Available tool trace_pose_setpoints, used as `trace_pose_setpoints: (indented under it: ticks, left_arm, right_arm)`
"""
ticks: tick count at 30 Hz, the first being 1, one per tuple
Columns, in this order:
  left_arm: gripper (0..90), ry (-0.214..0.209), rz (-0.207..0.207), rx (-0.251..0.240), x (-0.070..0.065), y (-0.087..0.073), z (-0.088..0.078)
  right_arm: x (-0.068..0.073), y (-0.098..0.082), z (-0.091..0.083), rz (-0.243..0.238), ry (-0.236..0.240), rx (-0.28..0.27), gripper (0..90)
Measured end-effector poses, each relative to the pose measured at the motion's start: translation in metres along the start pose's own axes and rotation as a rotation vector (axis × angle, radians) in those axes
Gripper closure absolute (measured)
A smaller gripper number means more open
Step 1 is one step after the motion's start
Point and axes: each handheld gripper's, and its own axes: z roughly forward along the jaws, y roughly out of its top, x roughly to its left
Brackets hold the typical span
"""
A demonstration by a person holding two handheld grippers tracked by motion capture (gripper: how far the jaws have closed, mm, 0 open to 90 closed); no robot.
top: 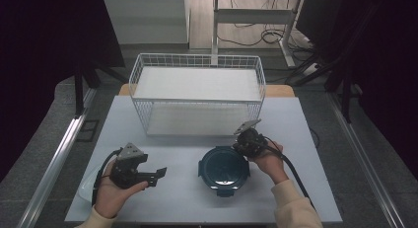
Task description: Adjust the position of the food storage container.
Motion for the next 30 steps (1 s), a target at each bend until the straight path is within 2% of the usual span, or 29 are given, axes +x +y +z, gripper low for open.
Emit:
trace_pose_setpoints:
  ticks: [6, 12, 17, 21, 22, 23, 26, 27, 28, 30]
  left_arm:
    - [18.6, -0.002, 0.002, 0.004, -0.001, 0.0, 0.001]
    - [18.6, -0.004, 0.004, 0.004, -0.003, 0.0, 0.002]
    - [18.6, -0.003, 0.007, 0.008, -0.004, 0.0, 0.003]
    - [18.6, -0.007, 0.011, 0.009, -0.006, 0.0, 0.004]
    - [18.6, -0.009, 0.013, 0.008, -0.007, 0.0, 0.003]
    - [18.6, -0.01, 0.014, 0.004, -0.008, 0.0, 0.003]
    - [18.6, -0.011, 0.013, 0.002, -0.01, 0.0, 0.003]
    - [18.6, -0.011, 0.013, 0.002, -0.01, 0.0, 0.003]
    - [18.6, -0.009, 0.017, 0.004, -0.011, 0.0, 0.003]
    - [18.6, -0.012, 0.02, 0.006, -0.013, 0.0, 0.004]
  right_arm:
    - [0.016, -0.001, -0.001, -0.012, 0.005, -0.004, 90.0]
    - [0.025, -0.001, -0.001, -0.014, 0.01, -0.01, 90.0]
    - [0.028, -0.001, -0.001, -0.009, 0.014, -0.022, 90.0]
    - [0.024, -0.004, -0.002, -0.011, 0.035, -0.038, 89.8]
    - [0.022, -0.008, -0.008, 0.014, 0.002, -0.067, 89.8]
    - [0.021, -0.01, -0.012, 0.031, -0.012, -0.083, 89.8]
    - [0.021, -0.019, -0.03, 0.073, -0.017, -0.139, 89.8]
    - [0.021, -0.019, -0.03, 0.073, -0.017, -0.139, 89.8]
    - [0.024, -0.026, -0.042, 0.09, -0.013, -0.167, 89.7]
    - [0.026, -0.033, -0.053, 0.109, 0.002, -0.196, 89.3]
